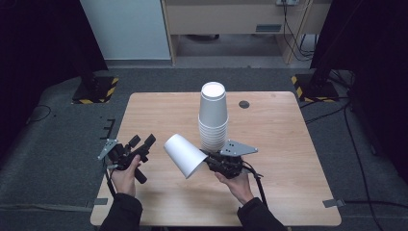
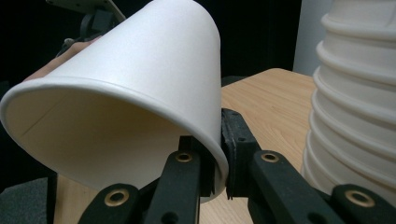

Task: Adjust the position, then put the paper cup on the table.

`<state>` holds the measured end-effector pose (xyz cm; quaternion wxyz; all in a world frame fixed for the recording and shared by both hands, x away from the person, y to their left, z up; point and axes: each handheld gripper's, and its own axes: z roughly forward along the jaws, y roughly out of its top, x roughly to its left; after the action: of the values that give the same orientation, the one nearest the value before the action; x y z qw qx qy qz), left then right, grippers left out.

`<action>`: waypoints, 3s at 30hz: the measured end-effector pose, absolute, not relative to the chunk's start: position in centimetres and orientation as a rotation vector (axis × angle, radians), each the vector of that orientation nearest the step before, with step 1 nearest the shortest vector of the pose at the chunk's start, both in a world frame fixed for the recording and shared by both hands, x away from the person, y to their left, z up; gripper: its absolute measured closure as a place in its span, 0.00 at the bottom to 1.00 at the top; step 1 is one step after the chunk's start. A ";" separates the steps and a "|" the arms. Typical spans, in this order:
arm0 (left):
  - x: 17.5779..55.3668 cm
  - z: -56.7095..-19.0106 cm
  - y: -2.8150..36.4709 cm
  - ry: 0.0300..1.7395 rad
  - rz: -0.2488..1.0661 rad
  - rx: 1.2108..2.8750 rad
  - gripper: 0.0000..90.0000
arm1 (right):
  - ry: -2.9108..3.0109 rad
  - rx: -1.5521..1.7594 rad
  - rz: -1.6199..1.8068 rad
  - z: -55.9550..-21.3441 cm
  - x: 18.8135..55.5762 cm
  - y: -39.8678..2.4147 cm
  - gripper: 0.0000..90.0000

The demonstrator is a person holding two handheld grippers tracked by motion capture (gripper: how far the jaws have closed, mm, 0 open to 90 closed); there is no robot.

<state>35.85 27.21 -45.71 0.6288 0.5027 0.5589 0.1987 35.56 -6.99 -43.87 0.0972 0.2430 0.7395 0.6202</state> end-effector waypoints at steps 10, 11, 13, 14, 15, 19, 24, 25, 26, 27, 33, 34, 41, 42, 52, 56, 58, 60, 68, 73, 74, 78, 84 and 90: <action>36.1 -46.1 26.6 1.280 0.502 1.276 0.14 | 2.203 0.742 1.814 -43.8 35.1 -8.5 0.94; 36.1 -46.1 26.5 1.284 0.507 1.287 0.14 | 2.205 0.746 1.813 -43.9 35.0 -8.6 0.94; 36.2 -46.2 26.4 1.287 0.526 1.317 0.14 | 2.213 0.752 1.803 -44.0 34.9 -9.0 0.94; 36.2 -46.2 26.3 1.288 0.542 1.346 0.14 | 2.217 0.753 1.799 -44.1 34.9 -9.1 0.94; 36.2 -46.3 26.2 1.288 0.550 1.363 0.14 | 2.220 0.762 1.796 -44.2 34.9 -9.3 0.94; 36.3 -46.4 25.9 1.291 0.559 1.408 0.14 | 2.222 0.785 1.794 -44.5 34.7 -10.3 0.94; 36.1 -46.8 25.7 1.286 0.570 1.452 0.14 | 2.223 0.793 1.794 -44.7 34.5 -11.3 0.94; 36.1 -46.9 25.7 1.290 0.571 1.459 0.14 | 2.226 0.794 1.795 -44.7 34.4 -11.5 0.94; 36.1 -47.0 25.7 1.291 0.573 1.464 0.14 | 2.229 0.795 1.794 -44.8 34.3 -11.7 0.94; 36.1 -47.0 25.6 1.291 0.575 1.470 0.14 | 2.232 0.794 1.792 -44.8 34.2 -12.0 0.94; 35.6 -47.5 25.8 1.301 0.604 1.527 0.14 | 2.255 0.798 1.790 -45.4 33.7 -13.2 0.94; 35.6 -47.5 25.9 1.310 0.604 1.530 0.14 | 2.262 0.800 1.786 -45.5 33.6 -13.4 0.94; 35.3 -48.4 26.5 1.341 0.608 1.587 0.14 | 2.280 0.830 1.770 -46.0 33.3 -14.5 0.94; 35.2 -48.6 26.6 1.344 0.606 1.601 0.13 | 2.285 0.831 1.764 -46.0 33.2 -14.7 0.94; 35.0 -50.0 27.6 1.414 0.594 1.662 0.13 | 2.313 0.875 1.730 -46.3 32.9 -16.5 0.94; 35.1 -50.3 28.0 1.432 0.621 1.677 0.13 | 2.319 0.888 1.700 -46.2 32.6 -17.4 0.94; 35.2 -50.4 28.2 1.445 0.618 1.673 0.13 | 2.323 0.906 1.697 -46.2 32.5 -18.0 0.94; 35.2 -50.5 28.3 1.450 0.622 1.673 0.13 | 2.329 0.911 1.689 -46.2 32.4 -18.4 0.94; 35.3 -50.9 27.9 1.448 0.627 1.720 0.13 | 2.313 0.968 1.673 -46.3 32.1 -20.4 0.94; 35.4 -51.0 27.8 1.449 0.631 1.738 0.13 | 2.283 1.001 1.657 -46.3 31.8 -21.7 0.94; 35.4 -51.1 27.9 1.452 0.631 1.734 0.13 | 2.282 1.004 1.655 -46.3 31.8 -21.8 0.94; 35.5 -51.2 28.0 1.458 0.632 1.745 0.13 | 2.257 1.054 1.623 -46.4 31.6 -22.9 0.94; 35.6 -51.5 27.7 1.454 0.634 1.774 0.13 | 2.176 1.184 1.582 -46.5 31.9 -24.3 0.94; 35.7 -51.7 27.3 1.444 0.643 1.808 0.13 | 2.118 1.300 1.533 -46.7 32.2 -25.0 0.94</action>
<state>35.68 27.34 -51.75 0.3615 0.7019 0.5607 0.2497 32.23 -24.99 -46.71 0.1104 0.4424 0.7209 0.5219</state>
